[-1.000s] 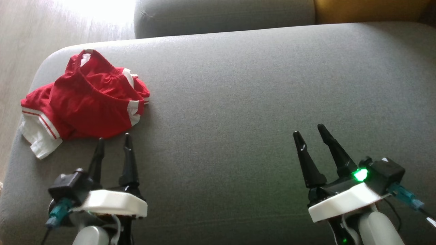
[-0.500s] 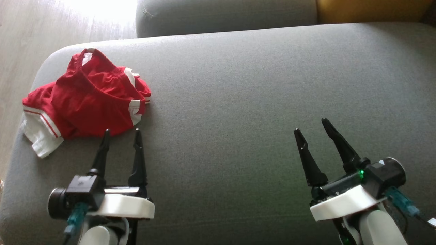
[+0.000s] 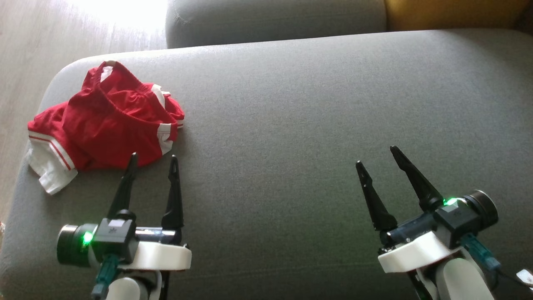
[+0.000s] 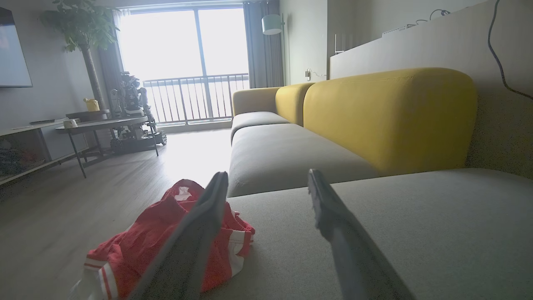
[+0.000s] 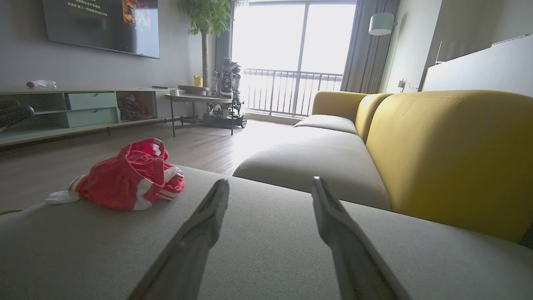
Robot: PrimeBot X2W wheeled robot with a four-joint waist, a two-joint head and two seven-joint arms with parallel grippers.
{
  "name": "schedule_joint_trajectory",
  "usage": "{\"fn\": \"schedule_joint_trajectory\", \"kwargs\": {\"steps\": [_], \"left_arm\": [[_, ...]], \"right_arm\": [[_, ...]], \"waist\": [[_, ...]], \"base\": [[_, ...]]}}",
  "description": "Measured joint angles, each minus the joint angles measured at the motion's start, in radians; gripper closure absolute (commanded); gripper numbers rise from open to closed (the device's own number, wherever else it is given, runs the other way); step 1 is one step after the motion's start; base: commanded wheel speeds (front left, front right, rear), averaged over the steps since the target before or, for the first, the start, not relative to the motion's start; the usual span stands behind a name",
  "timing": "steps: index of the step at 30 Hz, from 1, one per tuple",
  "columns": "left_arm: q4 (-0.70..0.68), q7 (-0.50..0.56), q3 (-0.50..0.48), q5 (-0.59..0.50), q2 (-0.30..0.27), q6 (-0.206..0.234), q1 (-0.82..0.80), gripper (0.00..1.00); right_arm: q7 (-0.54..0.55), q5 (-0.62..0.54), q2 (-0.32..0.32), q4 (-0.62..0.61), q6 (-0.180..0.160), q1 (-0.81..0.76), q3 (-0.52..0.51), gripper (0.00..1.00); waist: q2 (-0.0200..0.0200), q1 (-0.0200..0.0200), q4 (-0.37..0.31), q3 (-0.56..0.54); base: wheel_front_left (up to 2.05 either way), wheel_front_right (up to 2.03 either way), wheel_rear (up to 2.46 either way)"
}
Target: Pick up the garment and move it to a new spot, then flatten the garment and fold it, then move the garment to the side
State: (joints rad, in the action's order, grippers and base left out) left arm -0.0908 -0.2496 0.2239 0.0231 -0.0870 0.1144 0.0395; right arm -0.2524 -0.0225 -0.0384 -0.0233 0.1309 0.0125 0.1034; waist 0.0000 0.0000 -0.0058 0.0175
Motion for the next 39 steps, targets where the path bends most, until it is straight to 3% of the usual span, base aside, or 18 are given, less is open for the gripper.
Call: {"fn": "schedule_joint_trajectory", "kwargs": {"steps": [18,39], "left_arm": [[0.048,0.0,-0.04,0.004,0.008,-0.01,-0.022,0.0],[0.256,-0.007,-0.21,0.017,0.029,0.013,-0.478,0.0]], "right_arm": [[0.0,-0.005,0.0,-0.003,0.0,0.004,-0.003,0.0],[0.0,-0.025,-0.002,-0.052,0.0,0.157,-0.075,0.0]], "waist": [[0.0,0.0,0.013,0.052],[0.0,0.0003,0.051,0.338]], "base": [[0.0,0.0,0.0],[0.0,0.0,0.0]]}}
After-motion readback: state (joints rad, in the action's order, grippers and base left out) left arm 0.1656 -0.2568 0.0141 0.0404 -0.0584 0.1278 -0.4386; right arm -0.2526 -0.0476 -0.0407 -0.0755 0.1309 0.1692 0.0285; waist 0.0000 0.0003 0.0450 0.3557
